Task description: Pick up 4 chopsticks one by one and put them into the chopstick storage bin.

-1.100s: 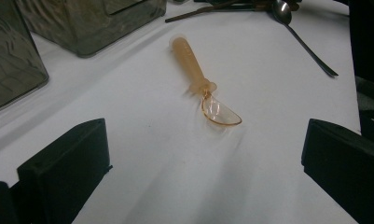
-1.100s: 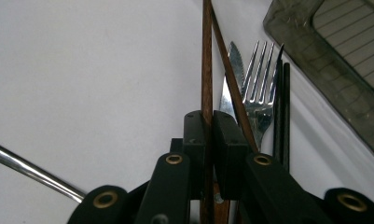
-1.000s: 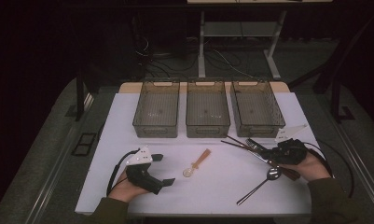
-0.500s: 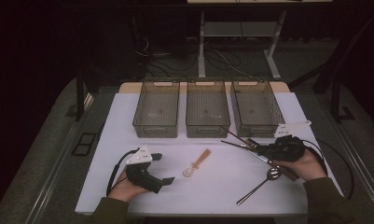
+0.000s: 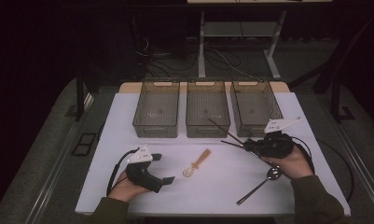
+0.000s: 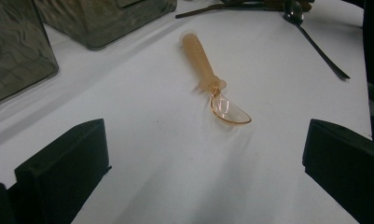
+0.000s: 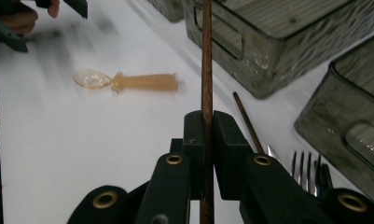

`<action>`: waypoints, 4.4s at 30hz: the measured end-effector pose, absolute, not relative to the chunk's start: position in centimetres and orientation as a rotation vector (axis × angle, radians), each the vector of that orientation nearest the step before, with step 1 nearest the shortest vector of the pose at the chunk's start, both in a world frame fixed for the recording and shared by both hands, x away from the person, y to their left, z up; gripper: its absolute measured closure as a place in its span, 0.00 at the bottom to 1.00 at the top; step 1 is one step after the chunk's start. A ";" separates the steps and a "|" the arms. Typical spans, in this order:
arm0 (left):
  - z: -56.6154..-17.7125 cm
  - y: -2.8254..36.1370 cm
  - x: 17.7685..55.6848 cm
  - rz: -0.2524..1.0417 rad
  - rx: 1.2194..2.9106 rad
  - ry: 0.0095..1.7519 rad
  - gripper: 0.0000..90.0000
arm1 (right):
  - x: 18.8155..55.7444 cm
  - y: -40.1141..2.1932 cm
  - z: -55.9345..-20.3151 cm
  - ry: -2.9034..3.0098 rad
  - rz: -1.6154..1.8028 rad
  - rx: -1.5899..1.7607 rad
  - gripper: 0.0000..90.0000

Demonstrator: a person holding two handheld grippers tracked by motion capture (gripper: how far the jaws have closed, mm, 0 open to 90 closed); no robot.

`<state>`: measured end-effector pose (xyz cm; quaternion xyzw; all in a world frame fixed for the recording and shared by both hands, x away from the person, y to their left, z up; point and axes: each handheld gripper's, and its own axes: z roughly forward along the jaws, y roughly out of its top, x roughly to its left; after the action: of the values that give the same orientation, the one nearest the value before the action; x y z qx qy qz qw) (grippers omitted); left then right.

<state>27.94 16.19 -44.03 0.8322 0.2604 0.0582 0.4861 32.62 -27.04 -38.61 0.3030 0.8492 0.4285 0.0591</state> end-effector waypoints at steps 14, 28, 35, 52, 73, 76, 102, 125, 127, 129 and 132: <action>-44.0 16.2 27.9 0.140 2.018 0.623 0.00 | 34.4 -22.4 -37.8 2.501 1.341 0.945 0.93; -43.9 16.1 27.8 0.148 2.023 0.607 0.00 | 36.9 -17.9 -36.4 2.433 1.323 1.007 0.93; -43.9 16.1 27.8 0.147 2.020 0.607 0.00 | 38.2 -15.5 -35.8 2.410 1.337 1.042 0.93; -44.0 16.2 28.0 0.149 2.026 0.610 0.00 | 42.2 -10.0 -35.0 2.349 1.351 1.114 0.93; -43.9 16.2 28.1 0.151 2.025 0.588 0.00 | 46.5 -2.4 -34.5 2.292 1.379 1.150 0.93; -43.8 16.3 28.1 0.155 2.023 0.589 0.00 | 47.0 -1.3 -34.7 2.298 1.361 1.147 0.93; -43.8 16.3 28.1 0.143 2.022 0.573 0.00 | 48.4 2.2 -38.0 2.394 1.267 1.176 0.64; -43.9 16.5 28.4 0.138 2.023 0.580 0.00 | 45.4 -5.5 -34.4 2.485 1.355 0.961 0.46; -43.9 16.5 28.4 0.137 2.006 0.584 0.00 | 44.9 -6.9 -33.9 2.481 1.379 0.940 0.46; -43.9 16.5 28.4 0.136 2.013 0.584 0.00 | 44.4 -8.3 -33.5 2.488 1.380 0.921 0.46; -43.9 16.4 28.4 0.136 2.021 0.582 0.00 | 43.7 -10.4 -33.0 2.485 1.382 0.904 0.46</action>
<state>28.36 16.41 -43.93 0.8337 0.2401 0.0560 0.4942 43.71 -10.35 -33.02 0.3020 0.8303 0.4616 0.0791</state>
